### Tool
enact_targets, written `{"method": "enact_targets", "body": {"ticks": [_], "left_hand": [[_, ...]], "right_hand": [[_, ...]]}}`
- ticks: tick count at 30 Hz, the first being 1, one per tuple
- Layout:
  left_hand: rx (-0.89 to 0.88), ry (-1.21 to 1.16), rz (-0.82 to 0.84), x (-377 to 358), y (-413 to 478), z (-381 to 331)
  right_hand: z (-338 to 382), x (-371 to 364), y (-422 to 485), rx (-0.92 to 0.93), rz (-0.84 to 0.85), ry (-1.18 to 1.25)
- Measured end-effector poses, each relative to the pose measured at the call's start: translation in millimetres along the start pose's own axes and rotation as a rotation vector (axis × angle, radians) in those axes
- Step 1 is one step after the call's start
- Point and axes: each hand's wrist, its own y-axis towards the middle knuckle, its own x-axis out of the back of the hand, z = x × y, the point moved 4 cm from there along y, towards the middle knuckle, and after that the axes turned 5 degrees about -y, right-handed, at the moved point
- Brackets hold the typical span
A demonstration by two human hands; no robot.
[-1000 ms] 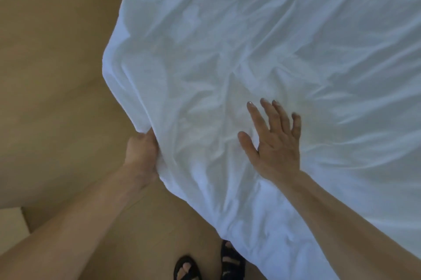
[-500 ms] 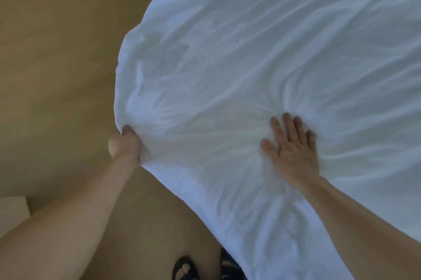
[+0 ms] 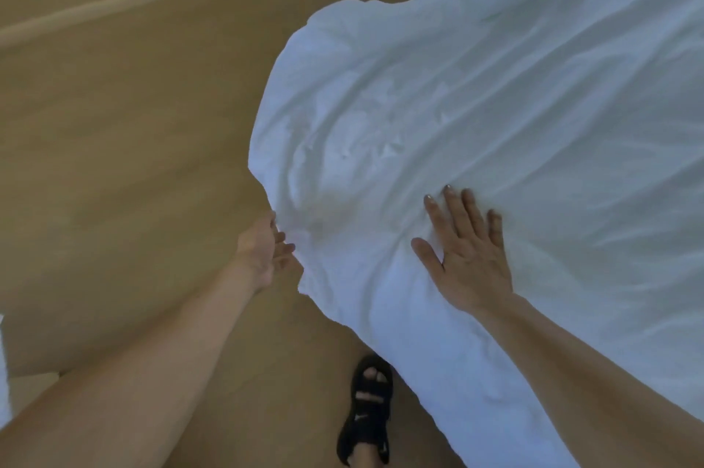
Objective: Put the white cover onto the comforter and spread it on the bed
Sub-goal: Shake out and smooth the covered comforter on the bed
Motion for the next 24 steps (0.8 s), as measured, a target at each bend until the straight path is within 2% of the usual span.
{"method": "enact_targets", "body": {"ticks": [3,8,11,12,14,17,21,24], "left_hand": [[-0.058,0.04,-0.03,-9,26,-30],[-0.222,0.106,-0.142,-26,70,-96],[-0.159,0.012,-0.222,-29,98,-124],[-0.07,-0.015,-0.187,-30,108,-130],[0.12,-0.01,-0.011,-35,123,-130],[0.214,-0.032,0.147,-45,127,-125],[0.198,-0.019,0.223,-54,123,-139],[0.005,-0.202,0.238,-55,118,-194]], "right_hand": [[15,0,34,0.054,-0.039,0.006],[14,-1,107,0.037,-0.049,-0.018],[15,0,137,0.031,-0.062,0.007],[15,1,147,0.031,-0.069,0.013],[16,3,165,0.036,-0.063,0.03],[19,5,183,0.038,-0.081,0.056],[28,9,199,0.041,-0.135,0.09],[34,24,213,0.019,-0.21,0.182]]}}
